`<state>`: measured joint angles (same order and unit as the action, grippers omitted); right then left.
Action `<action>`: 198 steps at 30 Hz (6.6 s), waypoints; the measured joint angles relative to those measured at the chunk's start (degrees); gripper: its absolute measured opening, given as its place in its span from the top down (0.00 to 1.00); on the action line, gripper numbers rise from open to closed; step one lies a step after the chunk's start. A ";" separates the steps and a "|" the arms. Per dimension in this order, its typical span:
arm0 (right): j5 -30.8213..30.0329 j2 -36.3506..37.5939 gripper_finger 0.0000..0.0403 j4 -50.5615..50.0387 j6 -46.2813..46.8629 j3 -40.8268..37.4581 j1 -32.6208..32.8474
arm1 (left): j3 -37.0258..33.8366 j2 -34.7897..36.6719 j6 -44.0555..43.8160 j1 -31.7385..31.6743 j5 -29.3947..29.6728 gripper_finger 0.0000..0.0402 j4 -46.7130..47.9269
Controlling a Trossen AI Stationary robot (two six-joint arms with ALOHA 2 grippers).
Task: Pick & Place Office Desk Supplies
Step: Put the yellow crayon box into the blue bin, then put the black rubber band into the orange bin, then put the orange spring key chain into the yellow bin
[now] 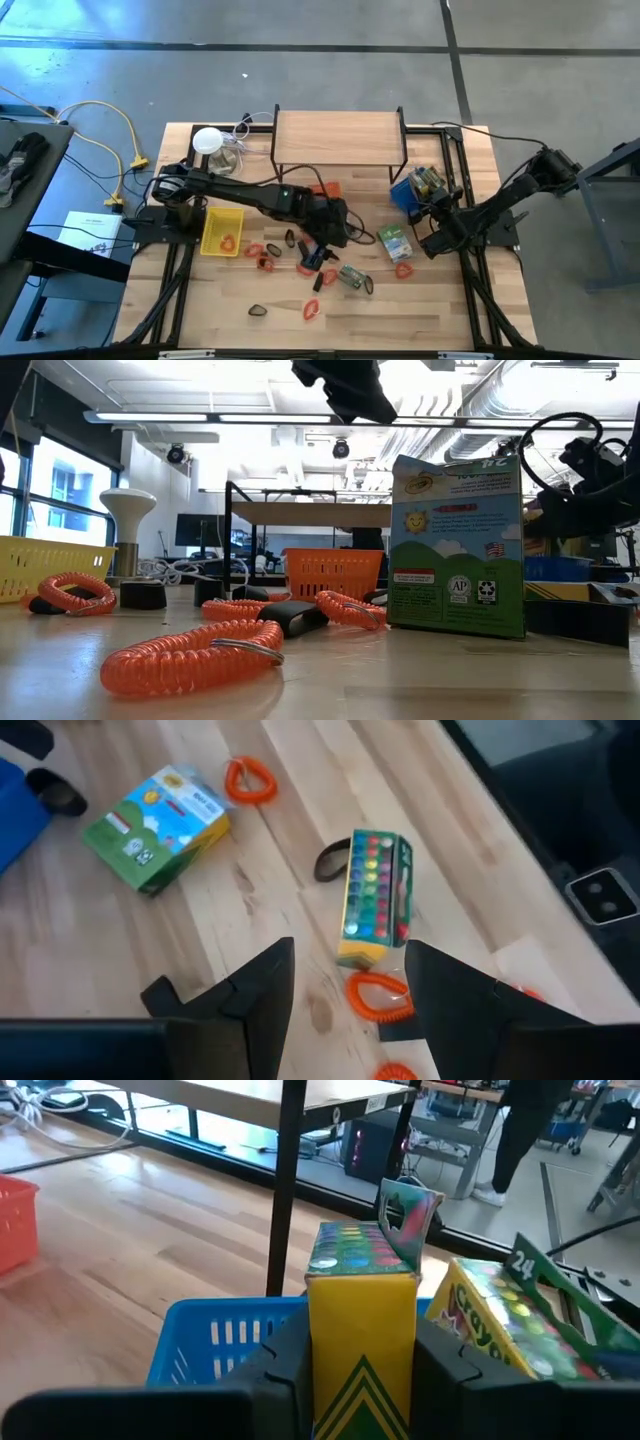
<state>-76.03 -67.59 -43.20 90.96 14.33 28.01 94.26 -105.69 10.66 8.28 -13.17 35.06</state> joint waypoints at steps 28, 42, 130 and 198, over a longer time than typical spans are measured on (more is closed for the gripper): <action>-6.75 0.00 0.53 1.54 -23.51 5.15 0.00 | 0.00 0.00 -3.22 2.77 1.25 0.54 0.01; 14.39 2.08 0.53 1.44 -47.83 20.88 0.55 | 0.00 0.04 -5.24 2.91 1.16 0.54 2.74; 40.81 -0.91 0.99 10.70 -43.97 28.39 -5.71 | 0.03 6.50 -10.30 6.88 2.96 0.55 36.22; 64.55 -26.47 0.43 46.93 -82.42 41.27 -16.93 | -46.86 26.31 -29.70 15.68 21.13 0.61 4.19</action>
<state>-11.48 -94.06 3.73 8.53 55.59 11.08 47.40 -79.38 -19.04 23.96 7.96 39.24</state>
